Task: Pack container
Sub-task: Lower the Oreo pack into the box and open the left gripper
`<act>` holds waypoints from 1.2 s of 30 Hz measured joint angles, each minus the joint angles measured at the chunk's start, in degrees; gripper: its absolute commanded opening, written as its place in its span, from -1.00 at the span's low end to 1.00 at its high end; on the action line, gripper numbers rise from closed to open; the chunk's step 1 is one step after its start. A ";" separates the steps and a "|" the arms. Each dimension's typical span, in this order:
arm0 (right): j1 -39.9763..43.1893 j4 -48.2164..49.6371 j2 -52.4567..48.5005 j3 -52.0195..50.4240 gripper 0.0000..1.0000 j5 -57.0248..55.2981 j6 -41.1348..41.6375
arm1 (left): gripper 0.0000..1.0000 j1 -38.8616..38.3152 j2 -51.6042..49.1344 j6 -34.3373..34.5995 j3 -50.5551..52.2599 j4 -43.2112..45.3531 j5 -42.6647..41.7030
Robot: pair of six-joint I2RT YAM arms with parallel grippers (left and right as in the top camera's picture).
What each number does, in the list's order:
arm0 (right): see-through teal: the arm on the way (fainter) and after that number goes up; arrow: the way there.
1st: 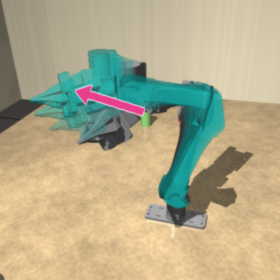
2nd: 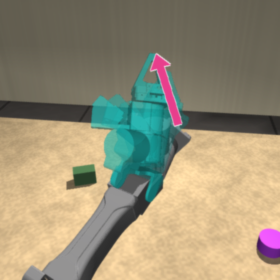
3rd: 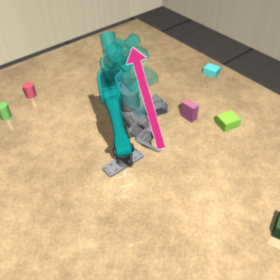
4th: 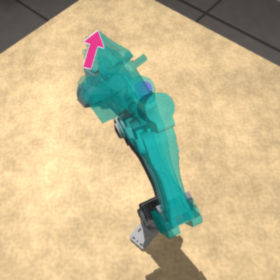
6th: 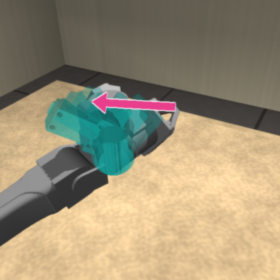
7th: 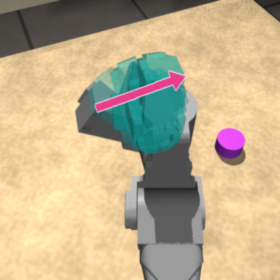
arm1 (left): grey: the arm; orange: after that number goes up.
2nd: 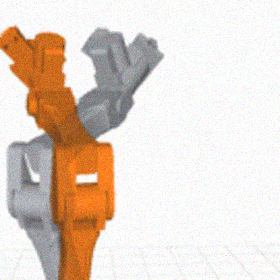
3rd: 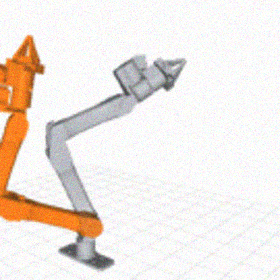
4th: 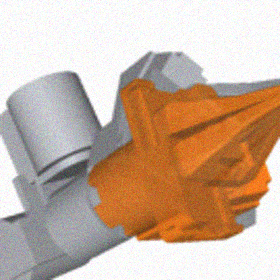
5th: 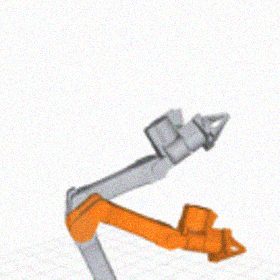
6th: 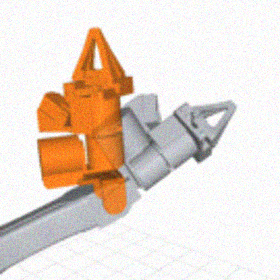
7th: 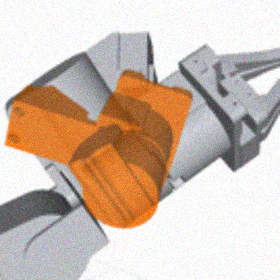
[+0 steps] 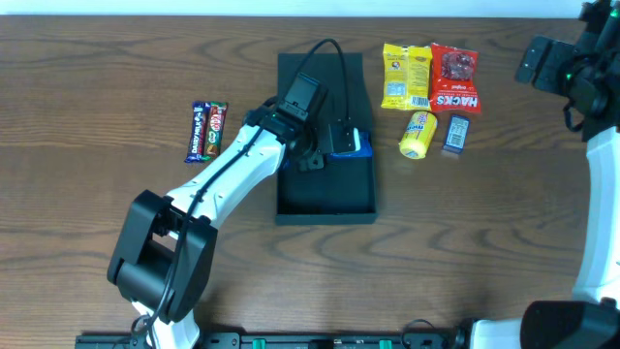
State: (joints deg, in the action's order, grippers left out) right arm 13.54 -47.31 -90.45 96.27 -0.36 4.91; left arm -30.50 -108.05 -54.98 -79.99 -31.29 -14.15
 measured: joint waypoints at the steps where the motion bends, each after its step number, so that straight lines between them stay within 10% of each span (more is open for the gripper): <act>1: 0.00 0.00 0.00 0.00 0.99 0.22 0.00 | -0.88 0.31 0.00 0.22 0.00 0.61 -0.68; 16: 0.00 -0.46 0.00 0.00 0.99 0.85 0.00 | -0.70 0.72 -2.58 1.01 0.00 1.53 -2.45; 19: 0.00 -0.44 0.00 0.00 0.98 0.85 0.00 | 0.33 0.72 -2.58 1.05 0.00 1.55 -2.34; 23: 0.00 -0.44 0.00 0.00 0.99 0.87 0.02 | 0.94 0.72 -2.58 0.76 0.00 1.60 -1.29; 36: 0.02 -0.72 0.00 0.00 0.99 0.87 0.02 | 0.91 0.72 -2.58 1.33 0.00 3.28 0.63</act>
State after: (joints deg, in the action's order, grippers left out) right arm 13.56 -48.03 -90.45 96.27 0.51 4.93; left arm -29.78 -110.63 -53.65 -79.99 -28.01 -13.52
